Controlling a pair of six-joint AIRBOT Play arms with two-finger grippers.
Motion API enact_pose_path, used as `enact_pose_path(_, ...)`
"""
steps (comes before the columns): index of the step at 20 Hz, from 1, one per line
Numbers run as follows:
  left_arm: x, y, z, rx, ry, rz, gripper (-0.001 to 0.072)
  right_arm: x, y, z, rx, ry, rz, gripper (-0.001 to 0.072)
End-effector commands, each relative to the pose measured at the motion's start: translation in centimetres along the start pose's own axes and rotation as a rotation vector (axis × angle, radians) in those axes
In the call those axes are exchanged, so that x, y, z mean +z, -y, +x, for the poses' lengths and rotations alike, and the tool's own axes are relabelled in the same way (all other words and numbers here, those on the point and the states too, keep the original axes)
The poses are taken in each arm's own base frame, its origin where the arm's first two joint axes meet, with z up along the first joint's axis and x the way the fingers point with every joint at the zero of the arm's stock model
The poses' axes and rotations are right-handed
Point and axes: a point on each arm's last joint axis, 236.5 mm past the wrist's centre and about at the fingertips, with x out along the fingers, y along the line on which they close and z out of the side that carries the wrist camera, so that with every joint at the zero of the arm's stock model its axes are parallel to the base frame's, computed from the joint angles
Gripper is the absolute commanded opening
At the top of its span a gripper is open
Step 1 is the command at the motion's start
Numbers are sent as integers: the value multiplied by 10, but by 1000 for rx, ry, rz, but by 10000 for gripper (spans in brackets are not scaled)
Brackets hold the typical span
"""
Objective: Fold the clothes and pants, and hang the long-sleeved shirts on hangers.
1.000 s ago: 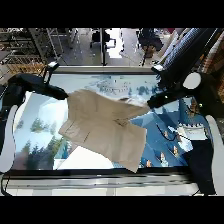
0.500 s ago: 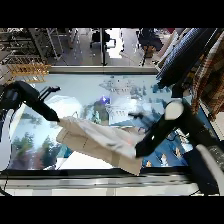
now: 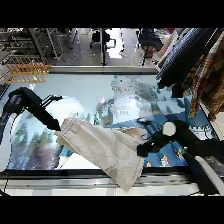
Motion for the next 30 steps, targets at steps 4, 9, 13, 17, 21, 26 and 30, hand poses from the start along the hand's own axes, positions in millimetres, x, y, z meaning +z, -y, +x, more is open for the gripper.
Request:
enact_pose_path(4, 51, -1, -48, 127, 243, -8, 436, 48, 66, 2, 7, 211, 136, 503)
enact_pose_path(9, 46, 8, -51, 114, 229, 1, 435, 43, 67, 50, 87, 95, 41, 496)
enact_pose_path(13, 46, 8, -51, 113, 229, 1, 435, 42, 62, 71, 141, 62, -3, 442)
enact_pose_path(17, 46, 8, -51, 110, 230, -25, 435, 46, 64, 71, 136, 65, -25, 78)
enact_pose_path(21, 46, 8, -51, 110, 230, -25, 435, 56, 41, 23, 173, 71, -109, 13)
enact_pose_path(26, 46, 8, -51, 110, 229, -25, 435, 130, 70, -80, -95, 398, -65, 10)
enact_pose_path(30, 47, 9, -50, 109, 228, -23, 435, 183, 101, -42, -112, 503, 66, 11)
